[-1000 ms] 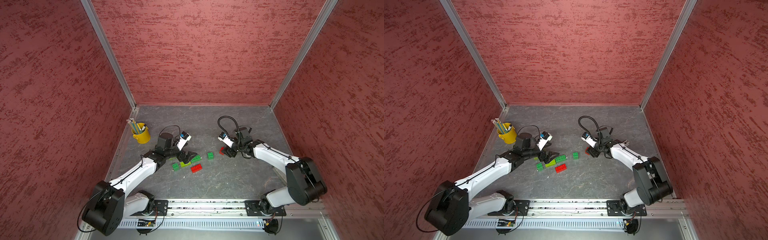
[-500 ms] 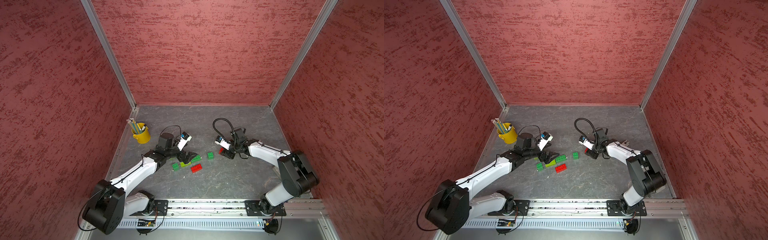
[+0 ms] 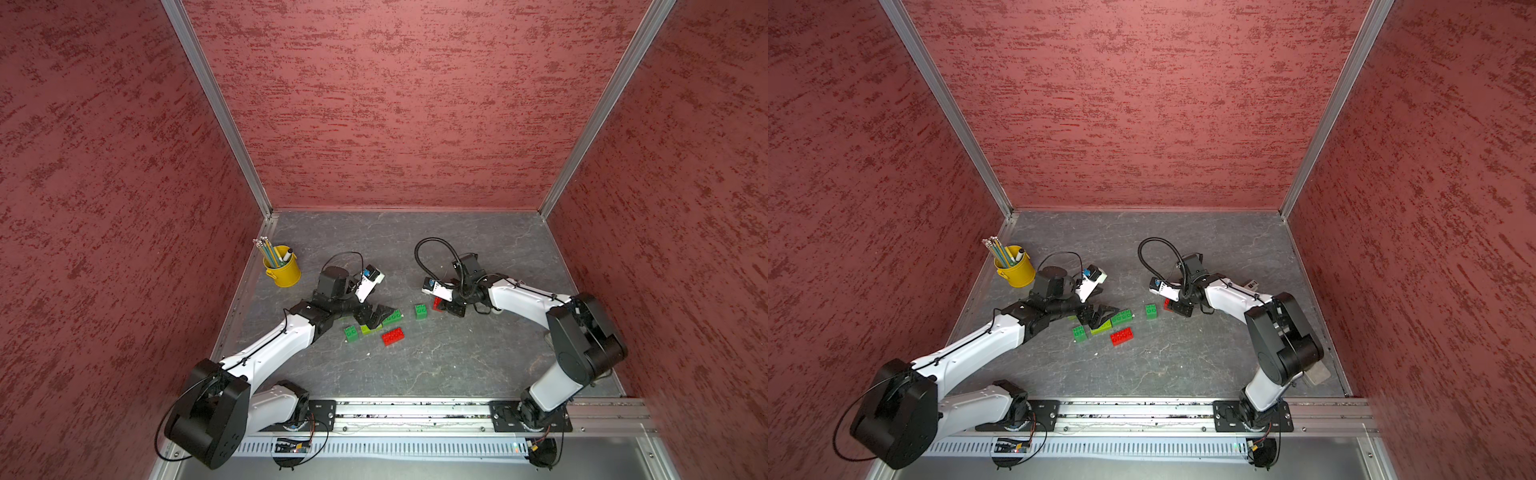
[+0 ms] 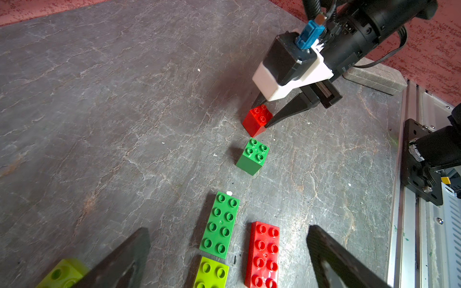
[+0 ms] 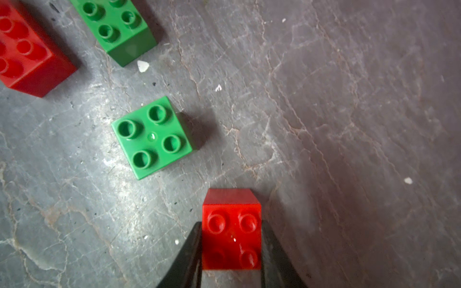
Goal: Assemble a spoon with lego
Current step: Adjust the lego brick at the center of the board, then pick up the lego brick from the center of the board.
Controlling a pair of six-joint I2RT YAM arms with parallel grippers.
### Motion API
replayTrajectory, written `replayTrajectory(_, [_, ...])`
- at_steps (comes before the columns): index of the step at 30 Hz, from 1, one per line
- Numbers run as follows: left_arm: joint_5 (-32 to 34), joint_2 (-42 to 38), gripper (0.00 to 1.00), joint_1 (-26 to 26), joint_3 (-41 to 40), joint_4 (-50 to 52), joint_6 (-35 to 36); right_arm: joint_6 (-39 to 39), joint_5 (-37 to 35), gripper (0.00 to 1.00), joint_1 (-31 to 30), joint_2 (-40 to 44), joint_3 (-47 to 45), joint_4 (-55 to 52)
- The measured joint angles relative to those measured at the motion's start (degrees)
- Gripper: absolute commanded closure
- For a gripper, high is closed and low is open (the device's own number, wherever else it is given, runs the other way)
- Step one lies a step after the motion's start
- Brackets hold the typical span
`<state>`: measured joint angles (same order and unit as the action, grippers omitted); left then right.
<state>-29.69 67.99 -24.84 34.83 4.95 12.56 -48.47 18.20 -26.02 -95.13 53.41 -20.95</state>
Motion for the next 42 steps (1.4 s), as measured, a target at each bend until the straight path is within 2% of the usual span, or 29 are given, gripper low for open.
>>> replayTrajectory(3, [0.17,0.0,0.0,-0.13,0.0,0.22,0.07,-2.23,0.15,0.71,-0.22,-0.61,0.83,-0.48])
replayTrajectory(8, [0.22,0.0,0.0,-0.26,0.02,0.28,0.28,-3.91,0.76,0.58,-0.24,-1.22,1.75,-1.79])
replayTrajectory(13, [0.24,0.0,0.0,-0.33,0.02,0.39,0.39,-4.92,0.83,0.51,-0.39,-2.43,2.05,-2.99])
replayTrajectory(20, [0.28,0.0,0.0,-0.37,0.37,0.63,0.37,-5.55,0.83,0.19,-0.44,-2.43,4.07,-4.15])
replayTrajectory(26, [0.37,-0.17,0.0,-0.37,0.63,0.87,0.37,-6.25,0.68,0.18,-0.72,1.36,4.07,-4.39])
replayTrajectory(31, [0.94,-0.96,0.0,-0.37,0.63,1.27,0.37,-6.71,0.94,0.2,-4.07,4.17,4.39,-4.15])
replayTrajectory(42, [1.64,-1.14,0.0,-0.98,0.63,1.33,0.35,-6.91,2.16,0.31,-8.72,-2.6,7.8,-4.37])
